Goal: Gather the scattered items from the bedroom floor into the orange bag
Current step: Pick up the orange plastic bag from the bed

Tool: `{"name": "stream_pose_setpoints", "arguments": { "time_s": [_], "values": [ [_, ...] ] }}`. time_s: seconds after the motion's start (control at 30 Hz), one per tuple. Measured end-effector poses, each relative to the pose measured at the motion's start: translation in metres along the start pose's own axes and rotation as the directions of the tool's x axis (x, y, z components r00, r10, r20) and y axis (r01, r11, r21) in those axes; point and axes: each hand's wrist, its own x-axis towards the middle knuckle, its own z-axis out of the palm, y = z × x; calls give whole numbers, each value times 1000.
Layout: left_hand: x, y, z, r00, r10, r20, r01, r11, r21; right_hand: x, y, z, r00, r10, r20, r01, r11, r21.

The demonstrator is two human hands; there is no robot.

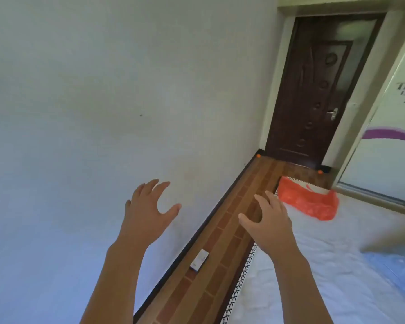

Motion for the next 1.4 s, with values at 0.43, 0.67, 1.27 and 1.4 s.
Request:
{"name": "stream_pose_setpoints", "arguments": {
  "time_s": [0.43,0.67,1.27,1.4],
  "values": [
    [5,-161,-60,996,-90,-5,90,995,-29,0,-147,100,992,-109,60,110,994,-12],
    [18,-186,-47,995,-96,19,97,995,-17,24,-169,126,987,-112,116,118,992,-53],
    [166,-129,10,997,36,75,-33,998,-51,166,-119,119,998,-53,23,52,997,59],
    [199,-111,27,990,81,112,-78,996,-30,184,-104,112,1000,-13,-12,13,997,80]
  ]
}}
